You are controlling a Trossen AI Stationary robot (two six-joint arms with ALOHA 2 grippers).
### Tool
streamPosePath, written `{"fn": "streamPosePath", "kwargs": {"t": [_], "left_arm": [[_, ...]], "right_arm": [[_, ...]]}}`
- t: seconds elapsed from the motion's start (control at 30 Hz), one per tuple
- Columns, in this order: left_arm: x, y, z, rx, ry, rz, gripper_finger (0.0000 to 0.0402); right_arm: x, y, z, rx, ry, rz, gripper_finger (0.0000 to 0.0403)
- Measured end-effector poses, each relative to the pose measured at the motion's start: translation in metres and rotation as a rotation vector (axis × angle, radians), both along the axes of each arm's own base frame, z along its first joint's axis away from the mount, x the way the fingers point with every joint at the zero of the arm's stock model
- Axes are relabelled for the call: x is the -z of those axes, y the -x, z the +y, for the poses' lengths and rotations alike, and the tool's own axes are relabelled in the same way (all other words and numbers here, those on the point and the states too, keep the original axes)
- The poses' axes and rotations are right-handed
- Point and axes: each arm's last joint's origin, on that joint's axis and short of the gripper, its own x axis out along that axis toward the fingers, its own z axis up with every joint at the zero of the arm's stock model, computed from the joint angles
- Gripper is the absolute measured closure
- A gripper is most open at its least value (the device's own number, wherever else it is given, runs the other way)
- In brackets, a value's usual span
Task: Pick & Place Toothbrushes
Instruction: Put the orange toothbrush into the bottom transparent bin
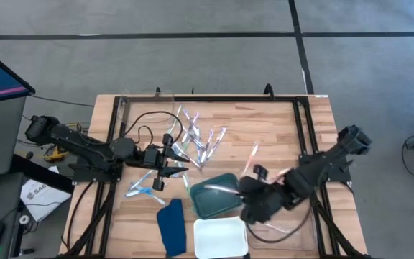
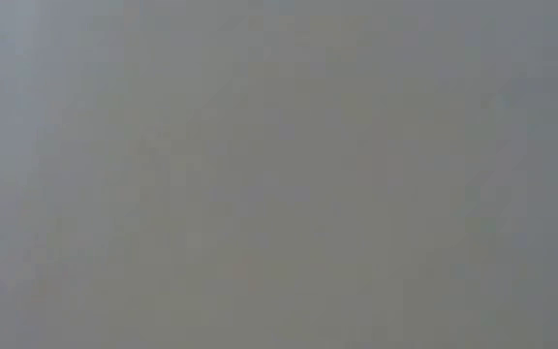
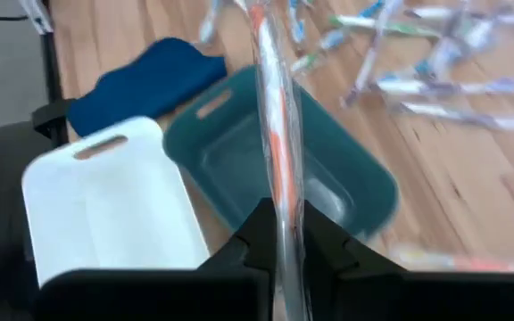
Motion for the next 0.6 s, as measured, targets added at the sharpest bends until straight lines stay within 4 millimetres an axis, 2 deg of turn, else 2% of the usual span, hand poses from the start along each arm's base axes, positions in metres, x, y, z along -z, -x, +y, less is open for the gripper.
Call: {"fn": "streamPosePath", "kwargs": {"t": [0.2,0.33,0.6], "left_arm": [[0.001,-0.001,0.0,0.009,0.029,0.01,0.03],[0.005,-0.004,-0.003,0.029,0.06,0.031,0.03],[0.017,-0.01,-0.013,0.087,0.127,0.101,0.03]], "right_arm": [[0.007,0.041,0.036,0.09,-0.072,0.003,0.0386],[0.023,0.073,0.059,0.172,-0.143,-0.023,0.038],[0.062,0.137,0.089,0.303,-0.309,-0.092,0.0391]]}}
